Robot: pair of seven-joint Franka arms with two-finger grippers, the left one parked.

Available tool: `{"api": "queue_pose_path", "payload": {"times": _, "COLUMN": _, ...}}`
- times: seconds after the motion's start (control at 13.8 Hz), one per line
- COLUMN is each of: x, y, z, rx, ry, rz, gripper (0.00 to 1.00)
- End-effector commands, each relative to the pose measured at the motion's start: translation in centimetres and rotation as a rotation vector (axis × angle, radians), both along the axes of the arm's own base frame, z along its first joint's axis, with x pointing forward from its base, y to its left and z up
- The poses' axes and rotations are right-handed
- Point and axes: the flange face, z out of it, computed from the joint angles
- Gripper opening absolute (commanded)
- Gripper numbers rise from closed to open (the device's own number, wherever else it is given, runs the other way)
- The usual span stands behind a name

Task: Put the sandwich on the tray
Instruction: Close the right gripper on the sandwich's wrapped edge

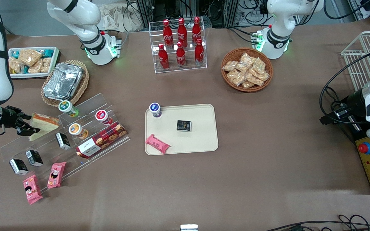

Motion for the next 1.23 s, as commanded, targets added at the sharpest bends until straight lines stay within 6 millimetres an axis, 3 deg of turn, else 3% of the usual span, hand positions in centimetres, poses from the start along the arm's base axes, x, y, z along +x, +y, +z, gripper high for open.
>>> {"api": "queue_pose_path", "payload": {"times": 0.0, "x": 0.3, "y": 0.2, "z": -0.1, "rx": 0.003, "ry": -0.020, "rz": -0.020, "gripper": 0.71}}
{"api": "queue_pose_path", "payload": {"times": 0.29, "x": 0.3, "y": 0.1, "z": -0.2, "rx": 0.005, "ry": -0.021, "rz": -0.021, "gripper": 0.49}}
{"api": "queue_pose_path", "payload": {"times": 0.36, "x": 0.3, "y": 0.2, "z": -0.2, "rx": 0.005, "ry": -0.023, "rz": -0.018, "gripper": 0.48}}
{"api": "queue_pose_path", "payload": {"times": 0.72, "x": 0.4, "y": 0.1, "z": 0.1, "rx": 0.006, "ry": -0.027, "rz": -0.003, "gripper": 0.15}}
{"api": "queue_pose_path", "payload": {"times": 0.94, "x": 1.1, "y": -0.2, "z": 1.9, "rx": 0.013, "ry": -0.059, "rz": 0.077, "gripper": 0.14}}
{"api": "queue_pose_path", "payload": {"times": 1.16, "x": 2.4, "y": -0.1, "z": 5.6, "rx": 0.035, "ry": -0.057, "rz": 0.161, "gripper": 0.14}}
